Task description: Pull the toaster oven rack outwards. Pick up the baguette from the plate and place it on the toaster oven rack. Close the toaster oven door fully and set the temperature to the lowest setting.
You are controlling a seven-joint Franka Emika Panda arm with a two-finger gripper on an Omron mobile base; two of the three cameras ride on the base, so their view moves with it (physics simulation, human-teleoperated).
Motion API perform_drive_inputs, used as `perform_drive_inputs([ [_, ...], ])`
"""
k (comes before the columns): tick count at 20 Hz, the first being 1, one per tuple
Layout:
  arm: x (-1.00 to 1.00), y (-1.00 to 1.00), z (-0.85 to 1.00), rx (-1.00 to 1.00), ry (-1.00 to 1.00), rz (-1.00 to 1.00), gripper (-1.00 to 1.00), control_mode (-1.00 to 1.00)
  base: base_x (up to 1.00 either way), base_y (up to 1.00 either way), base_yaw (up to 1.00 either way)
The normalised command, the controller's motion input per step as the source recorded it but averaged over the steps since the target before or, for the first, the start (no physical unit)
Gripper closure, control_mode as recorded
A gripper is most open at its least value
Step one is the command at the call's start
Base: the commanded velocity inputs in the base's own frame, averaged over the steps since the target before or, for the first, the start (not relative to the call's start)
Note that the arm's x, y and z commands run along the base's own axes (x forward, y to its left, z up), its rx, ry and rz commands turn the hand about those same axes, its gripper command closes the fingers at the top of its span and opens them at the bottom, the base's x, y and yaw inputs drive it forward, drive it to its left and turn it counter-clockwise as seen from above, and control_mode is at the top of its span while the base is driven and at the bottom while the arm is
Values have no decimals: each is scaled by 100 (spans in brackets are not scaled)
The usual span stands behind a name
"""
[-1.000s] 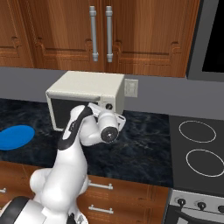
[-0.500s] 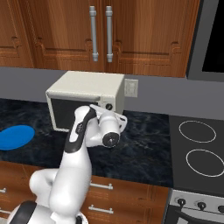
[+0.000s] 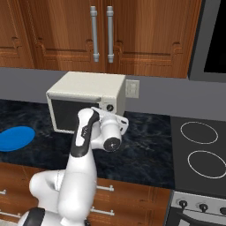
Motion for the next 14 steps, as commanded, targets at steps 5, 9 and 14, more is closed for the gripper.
perform_drive_inputs([
  [5, 0, 1, 0, 0, 0, 0, -100, -100, 0, 0, 0],
  [9, 0, 1, 0, -1, -7, -1, -100, -100, 0, 0, 0],
  [14, 0, 6, 0, -1, -12, 0, -100, -100, 0, 0, 0],
])
